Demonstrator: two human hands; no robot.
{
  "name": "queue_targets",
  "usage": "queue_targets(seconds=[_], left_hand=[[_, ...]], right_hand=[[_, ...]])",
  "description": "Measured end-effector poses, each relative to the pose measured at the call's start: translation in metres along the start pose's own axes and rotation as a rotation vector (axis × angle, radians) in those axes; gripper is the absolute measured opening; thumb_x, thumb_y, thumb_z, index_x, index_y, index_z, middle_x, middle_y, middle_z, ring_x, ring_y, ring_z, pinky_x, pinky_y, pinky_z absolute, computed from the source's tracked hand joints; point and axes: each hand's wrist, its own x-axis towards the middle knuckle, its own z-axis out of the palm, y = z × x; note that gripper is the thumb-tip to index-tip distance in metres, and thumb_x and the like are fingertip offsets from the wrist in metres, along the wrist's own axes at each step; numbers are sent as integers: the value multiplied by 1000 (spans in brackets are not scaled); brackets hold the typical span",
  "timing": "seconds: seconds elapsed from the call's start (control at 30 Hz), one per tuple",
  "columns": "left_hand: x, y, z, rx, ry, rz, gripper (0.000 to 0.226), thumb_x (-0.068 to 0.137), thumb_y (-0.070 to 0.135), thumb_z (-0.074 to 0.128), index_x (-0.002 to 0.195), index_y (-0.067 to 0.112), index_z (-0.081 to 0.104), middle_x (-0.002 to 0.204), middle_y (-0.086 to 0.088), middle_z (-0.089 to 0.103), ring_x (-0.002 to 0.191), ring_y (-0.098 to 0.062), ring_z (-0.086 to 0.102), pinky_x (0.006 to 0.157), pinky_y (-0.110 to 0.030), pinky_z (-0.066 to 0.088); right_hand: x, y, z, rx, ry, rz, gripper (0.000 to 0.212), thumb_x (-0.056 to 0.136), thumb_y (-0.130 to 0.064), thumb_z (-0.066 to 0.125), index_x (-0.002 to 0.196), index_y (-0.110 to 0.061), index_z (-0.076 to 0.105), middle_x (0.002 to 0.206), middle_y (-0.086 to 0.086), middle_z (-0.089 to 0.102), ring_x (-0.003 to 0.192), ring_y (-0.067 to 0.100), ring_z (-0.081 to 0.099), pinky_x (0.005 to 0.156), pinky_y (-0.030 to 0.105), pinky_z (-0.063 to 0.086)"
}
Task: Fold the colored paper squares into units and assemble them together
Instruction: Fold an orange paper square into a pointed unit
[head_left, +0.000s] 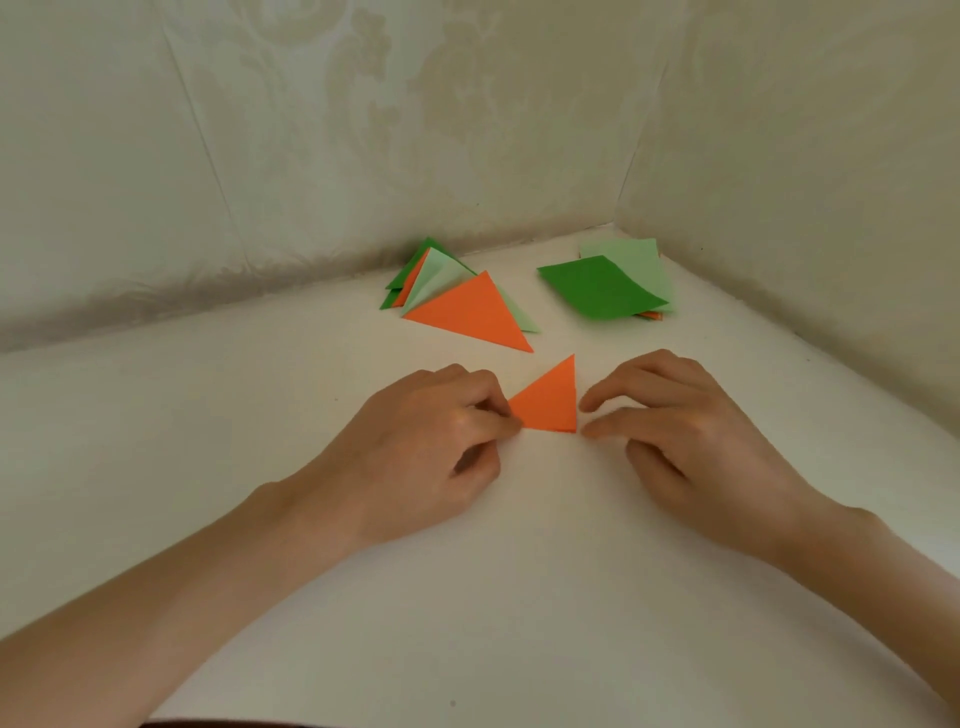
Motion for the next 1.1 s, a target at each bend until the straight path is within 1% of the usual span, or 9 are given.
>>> queue_targets(seconds=[0.17, 0.23, 0.47, 0.6, 0.73, 0.83, 0.9, 1.03, 1.1], left_hand=[[-1, 0, 3, 26, -2, -6, 38, 83, 25, 41, 103, 20, 73, 110, 1, 67, 96, -18, 62, 79, -26, 50], [-1, 0, 3, 31, -1, 13, 38, 84, 24, 41, 107, 18, 70, 109, 3, 68, 94, -19, 62, 79, -29, 49], [0, 1, 3, 67, 5, 38, 39, 83, 22, 42, 106, 13, 72, 106, 2, 70, 93, -15, 60, 81, -23, 41], [2, 0, 0, 115, -25, 60, 39, 83, 22, 41, 101, 12, 74, 104, 1, 72, 88, -18, 66, 79, -29, 52], [2, 4, 2, 173, -26, 53, 39, 83, 21, 40, 96, 8, 74, 96, -1, 73, 81, -22, 66, 76, -32, 54], [1, 6, 2, 179, -6, 51, 39, 83, 20, 40, 95, 8, 74, 94, -2, 73, 80, -23, 65, 74, -32, 54], [2, 7, 3, 182, -4, 40, 38, 83, 21, 40, 95, 8, 74, 94, -1, 72, 81, -22, 65, 73, -31, 54], [3, 8, 3, 203, -8, 8, 36, 81, 23, 38, 89, 10, 71, 89, 0, 69, 82, -21, 62, 72, -34, 48], [4, 9, 3, 200, -7, -41, 38, 80, 27, 38, 99, 12, 67, 93, 0, 65, 83, -21, 59, 73, -32, 45]], right_hand=[[20, -8, 17, -104, -51, 47, 61, 73, -8, 25, 123, -11, 60, 109, 9, 60, 93, 29, 54, 76, 34, 44], [20, -7, 26, -132, -91, 46, 62, 74, -9, 25, 124, -13, 60, 107, 9, 60, 89, 30, 56, 73, 33, 44], [16, -3, 28, -126, -70, 52, 55, 81, -12, 26, 122, -16, 63, 107, 8, 61, 82, 29, 57, 63, 34, 50], [18, 8, 23, -310, -47, 86, 59, 73, -13, 27, 114, -21, 68, 107, 8, 64, 87, 32, 59, 70, 35, 46], [17, 28, 20, -406, -43, 207, 66, 69, -13, 22, 113, -25, 69, 114, 9, 63, 99, 36, 55, 77, 41, 45], [21, 23, 17, -392, 33, 217, 66, 67, -13, 22, 112, -20, 70, 120, 11, 61, 104, 32, 46, 81, 41, 41], [23, 14, 16, -328, 79, 156, 65, 67, -10, 23, 114, -16, 68, 120, 9, 61, 105, 29, 43, 83, 39, 36], [14, 5, 27, -222, 0, 47, 63, 69, -7, 24, 113, -13, 68, 110, 4, 65, 102, 28, 50, 90, 33, 30], [11, 8, 33, -190, -21, 63, 63, 70, -6, 22, 115, -11, 67, 109, 5, 64, 104, 24, 45, 96, 38, 35]])
